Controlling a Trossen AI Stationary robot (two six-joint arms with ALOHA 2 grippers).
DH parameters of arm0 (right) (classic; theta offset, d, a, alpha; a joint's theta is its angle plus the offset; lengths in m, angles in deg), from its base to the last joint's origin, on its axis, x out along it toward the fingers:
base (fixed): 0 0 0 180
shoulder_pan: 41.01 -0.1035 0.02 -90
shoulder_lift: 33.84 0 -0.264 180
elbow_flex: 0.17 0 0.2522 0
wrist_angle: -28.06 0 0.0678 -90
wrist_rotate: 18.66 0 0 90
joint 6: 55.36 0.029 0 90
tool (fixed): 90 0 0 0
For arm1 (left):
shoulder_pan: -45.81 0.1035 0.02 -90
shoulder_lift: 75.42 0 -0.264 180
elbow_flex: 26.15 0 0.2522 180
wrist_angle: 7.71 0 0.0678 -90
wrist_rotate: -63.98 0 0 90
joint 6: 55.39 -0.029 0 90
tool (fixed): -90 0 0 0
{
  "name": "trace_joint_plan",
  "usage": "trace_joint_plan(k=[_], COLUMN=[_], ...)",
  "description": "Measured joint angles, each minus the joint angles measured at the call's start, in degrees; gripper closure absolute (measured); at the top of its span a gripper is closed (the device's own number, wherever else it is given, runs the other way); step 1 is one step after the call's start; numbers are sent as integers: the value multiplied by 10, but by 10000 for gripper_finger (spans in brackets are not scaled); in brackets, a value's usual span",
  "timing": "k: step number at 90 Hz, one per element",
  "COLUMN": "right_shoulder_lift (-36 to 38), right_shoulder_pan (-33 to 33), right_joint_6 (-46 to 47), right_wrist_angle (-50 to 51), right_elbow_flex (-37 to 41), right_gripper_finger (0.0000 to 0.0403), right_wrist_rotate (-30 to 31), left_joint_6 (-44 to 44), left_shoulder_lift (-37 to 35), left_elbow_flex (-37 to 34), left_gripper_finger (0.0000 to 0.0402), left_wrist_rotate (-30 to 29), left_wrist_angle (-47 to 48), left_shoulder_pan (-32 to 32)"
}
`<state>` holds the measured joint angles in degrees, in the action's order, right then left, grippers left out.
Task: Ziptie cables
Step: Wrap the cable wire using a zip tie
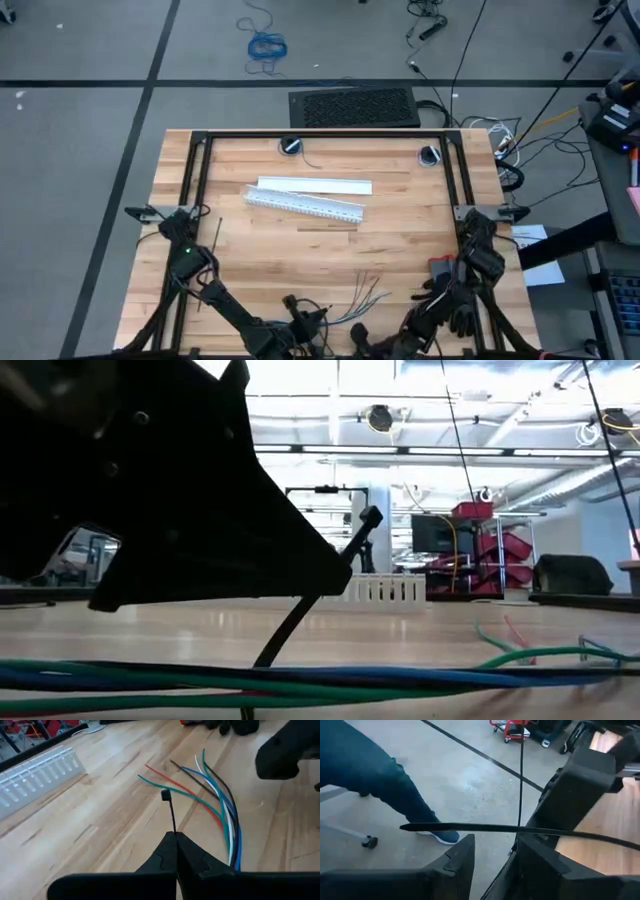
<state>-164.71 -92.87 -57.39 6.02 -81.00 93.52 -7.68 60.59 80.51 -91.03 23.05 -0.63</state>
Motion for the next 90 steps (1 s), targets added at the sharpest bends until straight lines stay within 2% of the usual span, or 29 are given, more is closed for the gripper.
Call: trace_joint_plan(k=[39,57,90], right_shoulder_lift=[-1,-1,-1], right_shoulder_pan=[13,12,2], right_joint_6=[-9,-10,2], right_wrist_angle=[-33,-32,-14], right_elbow_flex=[0,0,0], right_gripper_finger=[286,286,287], right_wrist_rotate=[9,49,84], left_joint_6=[0,0,-1], left_shoulder_lift=[0,0,0], left_elbow_flex=[0,0,0], left_gripper_finger=[402,402,402], left_wrist_rotate=[0,0,0], left_wrist_angle=[1,1,1], left_shoulder_pan=[0,0,0])
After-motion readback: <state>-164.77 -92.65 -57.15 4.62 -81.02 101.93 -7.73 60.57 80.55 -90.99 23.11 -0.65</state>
